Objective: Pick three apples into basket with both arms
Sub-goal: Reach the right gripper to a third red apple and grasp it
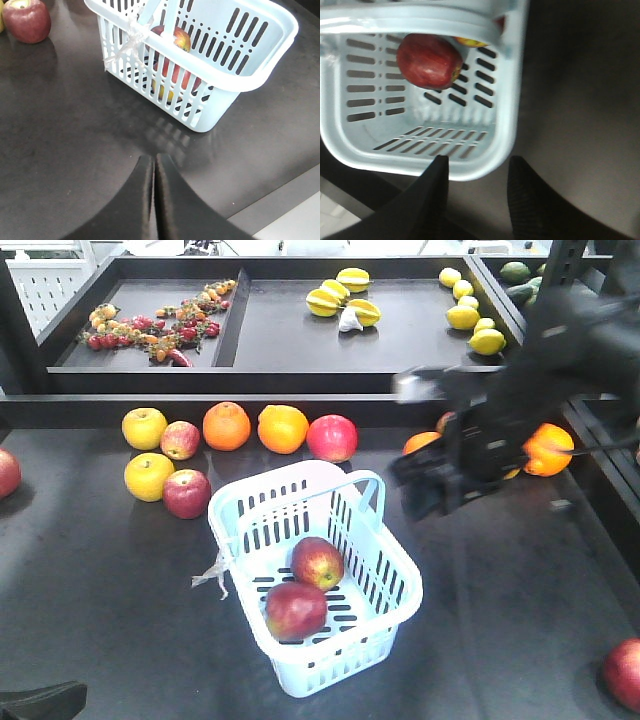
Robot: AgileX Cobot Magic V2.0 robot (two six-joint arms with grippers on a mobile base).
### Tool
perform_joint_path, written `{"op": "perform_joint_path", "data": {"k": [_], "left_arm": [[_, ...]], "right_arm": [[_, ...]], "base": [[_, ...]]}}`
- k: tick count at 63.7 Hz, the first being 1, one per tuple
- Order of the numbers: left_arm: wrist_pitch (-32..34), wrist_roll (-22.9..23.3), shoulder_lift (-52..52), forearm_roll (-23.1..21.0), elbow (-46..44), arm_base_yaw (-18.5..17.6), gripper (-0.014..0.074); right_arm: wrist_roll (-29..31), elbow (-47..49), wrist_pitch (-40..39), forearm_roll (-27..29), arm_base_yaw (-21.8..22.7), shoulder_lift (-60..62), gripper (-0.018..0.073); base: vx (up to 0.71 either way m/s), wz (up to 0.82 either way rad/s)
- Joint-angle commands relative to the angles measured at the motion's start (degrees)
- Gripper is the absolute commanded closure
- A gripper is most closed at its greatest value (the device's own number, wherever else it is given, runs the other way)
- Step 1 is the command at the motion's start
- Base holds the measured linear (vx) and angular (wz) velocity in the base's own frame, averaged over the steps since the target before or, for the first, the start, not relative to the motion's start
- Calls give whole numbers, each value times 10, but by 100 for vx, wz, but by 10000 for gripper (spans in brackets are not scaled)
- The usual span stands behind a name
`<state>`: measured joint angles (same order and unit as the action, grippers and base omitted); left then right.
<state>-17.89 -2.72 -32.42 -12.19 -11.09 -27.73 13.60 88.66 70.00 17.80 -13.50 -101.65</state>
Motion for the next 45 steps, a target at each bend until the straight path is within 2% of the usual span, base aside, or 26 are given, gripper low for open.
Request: {"op": "perform_joint_path", "data": {"k": [1,16,24,33,40,45], "left_arm": [[37,5,-2,-9,-15,-1,603],[37,5,-2,-9,-15,-1,603],[37,5,-2,-9,-15,-1,603],[37,5,-2,-9,-15,-1,603],[37,5,-2,-9,-15,-1,603],[37,5,-2,-9,-15,-1,603]], "right_arm": [[5,-19,11,-2,49,64,314],[5,-181,-55,-56,208,174,305],[22,-238,-65,-55,286,203,228],[21,-265,-84,-78,330,192,52],[18,-273,-94,-98,335,174,-90],[17,-273,-105,-107,335,156,-146]], "base": [[0,0],[0,0],[0,0],[0,0],[0,0],[0,0]]}}
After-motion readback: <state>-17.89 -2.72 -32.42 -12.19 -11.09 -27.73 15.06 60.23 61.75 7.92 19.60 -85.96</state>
